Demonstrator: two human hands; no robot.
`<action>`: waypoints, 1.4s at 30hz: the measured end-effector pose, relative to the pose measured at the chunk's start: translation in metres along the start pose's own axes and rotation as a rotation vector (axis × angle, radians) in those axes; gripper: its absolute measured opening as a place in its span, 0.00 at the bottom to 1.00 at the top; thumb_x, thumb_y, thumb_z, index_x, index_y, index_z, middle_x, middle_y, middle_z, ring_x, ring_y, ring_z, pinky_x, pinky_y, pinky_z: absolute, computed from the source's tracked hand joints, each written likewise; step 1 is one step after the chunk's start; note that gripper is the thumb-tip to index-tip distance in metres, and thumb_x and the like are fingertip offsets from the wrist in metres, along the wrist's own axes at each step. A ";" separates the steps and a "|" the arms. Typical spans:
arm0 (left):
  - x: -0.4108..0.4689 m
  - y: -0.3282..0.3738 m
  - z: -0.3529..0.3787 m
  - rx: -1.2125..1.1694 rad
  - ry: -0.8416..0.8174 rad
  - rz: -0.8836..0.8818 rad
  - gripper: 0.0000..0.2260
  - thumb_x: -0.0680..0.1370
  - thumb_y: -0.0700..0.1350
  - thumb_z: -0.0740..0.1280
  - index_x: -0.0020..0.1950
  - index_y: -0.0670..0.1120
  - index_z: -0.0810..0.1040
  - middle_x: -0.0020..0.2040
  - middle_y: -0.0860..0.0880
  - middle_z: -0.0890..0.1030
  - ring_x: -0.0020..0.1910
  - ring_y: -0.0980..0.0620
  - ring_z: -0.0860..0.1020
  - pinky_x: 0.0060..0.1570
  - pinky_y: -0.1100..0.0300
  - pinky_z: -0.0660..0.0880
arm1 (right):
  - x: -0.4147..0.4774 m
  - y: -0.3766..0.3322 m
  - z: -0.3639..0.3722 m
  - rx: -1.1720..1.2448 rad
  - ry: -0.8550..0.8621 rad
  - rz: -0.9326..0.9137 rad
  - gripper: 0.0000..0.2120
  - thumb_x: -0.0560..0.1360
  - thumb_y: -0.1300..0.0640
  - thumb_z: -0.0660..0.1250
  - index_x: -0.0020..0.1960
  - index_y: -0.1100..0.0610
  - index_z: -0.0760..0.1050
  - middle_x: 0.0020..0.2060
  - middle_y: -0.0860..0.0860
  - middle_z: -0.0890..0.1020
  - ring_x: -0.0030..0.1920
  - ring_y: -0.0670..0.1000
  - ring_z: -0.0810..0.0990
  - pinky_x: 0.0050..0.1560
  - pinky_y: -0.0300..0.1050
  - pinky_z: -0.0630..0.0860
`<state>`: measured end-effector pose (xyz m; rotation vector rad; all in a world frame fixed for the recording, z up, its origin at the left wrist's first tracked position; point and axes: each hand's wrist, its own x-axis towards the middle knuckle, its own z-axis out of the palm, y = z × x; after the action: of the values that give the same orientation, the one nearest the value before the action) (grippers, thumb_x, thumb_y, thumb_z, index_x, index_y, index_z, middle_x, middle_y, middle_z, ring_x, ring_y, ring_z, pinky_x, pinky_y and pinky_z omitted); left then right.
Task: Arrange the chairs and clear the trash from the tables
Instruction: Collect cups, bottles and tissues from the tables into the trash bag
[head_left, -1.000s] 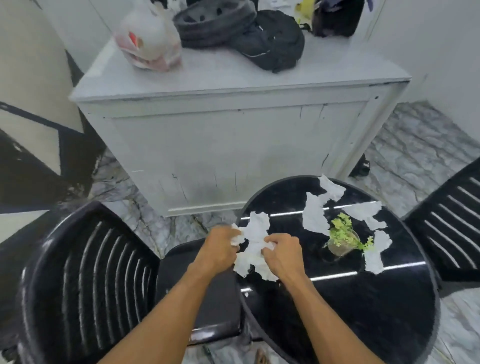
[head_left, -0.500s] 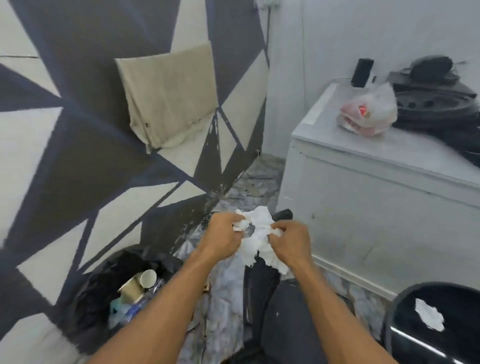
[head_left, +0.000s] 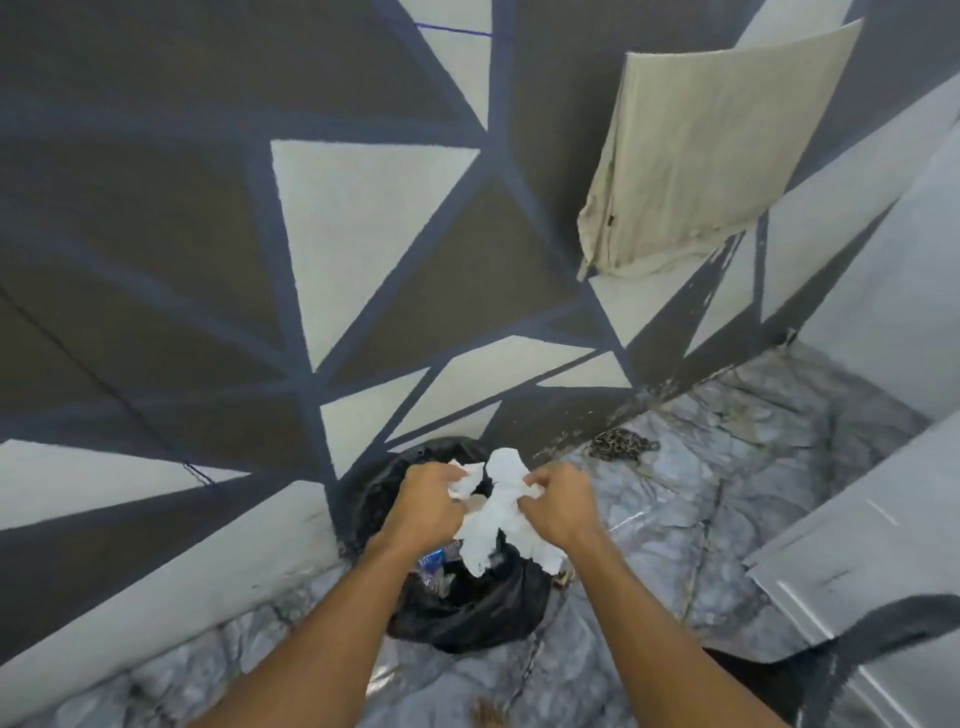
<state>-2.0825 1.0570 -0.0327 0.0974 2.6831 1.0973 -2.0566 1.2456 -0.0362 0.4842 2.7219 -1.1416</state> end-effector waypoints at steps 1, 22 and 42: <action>0.009 -0.011 0.001 -0.003 0.010 -0.039 0.16 0.73 0.37 0.73 0.60 0.44 0.83 0.57 0.50 0.82 0.52 0.54 0.80 0.53 0.62 0.77 | 0.015 -0.002 0.014 0.011 -0.030 0.006 0.16 0.70 0.56 0.74 0.58 0.55 0.82 0.54 0.51 0.84 0.47 0.49 0.82 0.46 0.39 0.77; 0.107 -0.087 0.073 -0.015 -0.251 -0.389 0.19 0.73 0.36 0.70 0.64 0.42 0.80 0.62 0.43 0.80 0.60 0.45 0.79 0.61 0.54 0.75 | 0.147 0.048 0.115 -0.150 -0.579 0.090 0.18 0.74 0.62 0.64 0.62 0.55 0.79 0.61 0.55 0.81 0.63 0.57 0.77 0.64 0.46 0.73; 0.067 -0.023 0.063 0.093 -0.200 -0.099 0.20 0.72 0.43 0.71 0.65 0.49 0.80 0.61 0.47 0.80 0.57 0.47 0.79 0.57 0.55 0.78 | 0.075 0.026 0.042 -0.143 -0.341 0.026 0.14 0.72 0.60 0.66 0.56 0.51 0.80 0.51 0.51 0.83 0.56 0.54 0.80 0.53 0.41 0.75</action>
<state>-2.1316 1.0934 -0.1050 0.0849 2.5298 0.8842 -2.1171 1.2506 -0.1018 0.2737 2.4690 -0.9176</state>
